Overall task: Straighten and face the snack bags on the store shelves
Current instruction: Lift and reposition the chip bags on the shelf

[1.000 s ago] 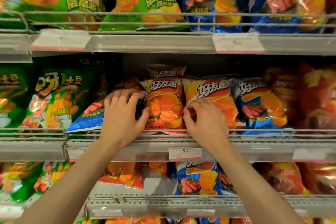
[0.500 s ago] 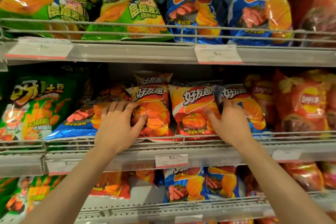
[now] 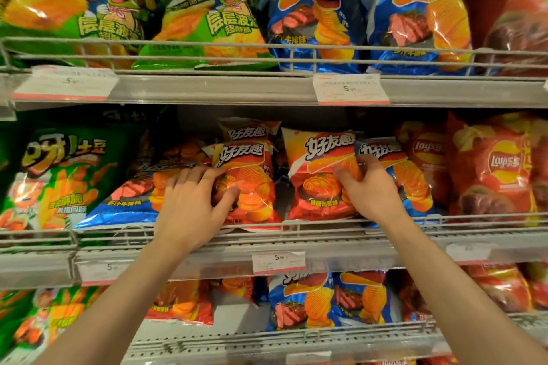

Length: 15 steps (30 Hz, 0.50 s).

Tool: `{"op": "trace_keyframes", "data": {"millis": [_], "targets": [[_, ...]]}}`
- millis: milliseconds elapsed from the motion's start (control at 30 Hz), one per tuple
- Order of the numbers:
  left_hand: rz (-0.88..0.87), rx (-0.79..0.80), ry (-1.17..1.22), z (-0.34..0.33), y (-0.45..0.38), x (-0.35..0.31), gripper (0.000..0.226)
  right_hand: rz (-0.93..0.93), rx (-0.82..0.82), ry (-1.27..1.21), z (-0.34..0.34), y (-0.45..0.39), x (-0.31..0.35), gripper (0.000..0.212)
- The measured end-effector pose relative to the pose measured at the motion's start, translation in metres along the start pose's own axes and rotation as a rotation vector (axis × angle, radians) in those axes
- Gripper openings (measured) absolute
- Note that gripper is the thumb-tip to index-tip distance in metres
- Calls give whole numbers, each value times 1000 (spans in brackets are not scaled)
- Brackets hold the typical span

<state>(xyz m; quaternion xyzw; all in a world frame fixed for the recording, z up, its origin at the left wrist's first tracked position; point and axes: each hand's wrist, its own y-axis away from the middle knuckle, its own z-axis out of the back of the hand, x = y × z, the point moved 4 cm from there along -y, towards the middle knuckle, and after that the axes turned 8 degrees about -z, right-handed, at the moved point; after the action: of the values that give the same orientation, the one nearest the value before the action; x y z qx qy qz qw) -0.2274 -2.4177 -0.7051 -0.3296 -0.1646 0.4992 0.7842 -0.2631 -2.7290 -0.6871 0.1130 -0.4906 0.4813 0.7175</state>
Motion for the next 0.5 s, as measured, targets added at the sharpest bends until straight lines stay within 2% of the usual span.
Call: {"op": "trace_keyframes", "data": {"millis": [167, 400, 500], "targets": [[5, -38, 9, 1, -1, 1, 50, 19, -37, -125, 0, 4, 7, 60], [11, -176, 181, 9, 1, 8, 44, 90, -6, -300, -14, 23, 34, 51], [47, -246, 166, 21, 11, 24, 44, 105, 22, -332, -25, 27, 35, 52]]}}
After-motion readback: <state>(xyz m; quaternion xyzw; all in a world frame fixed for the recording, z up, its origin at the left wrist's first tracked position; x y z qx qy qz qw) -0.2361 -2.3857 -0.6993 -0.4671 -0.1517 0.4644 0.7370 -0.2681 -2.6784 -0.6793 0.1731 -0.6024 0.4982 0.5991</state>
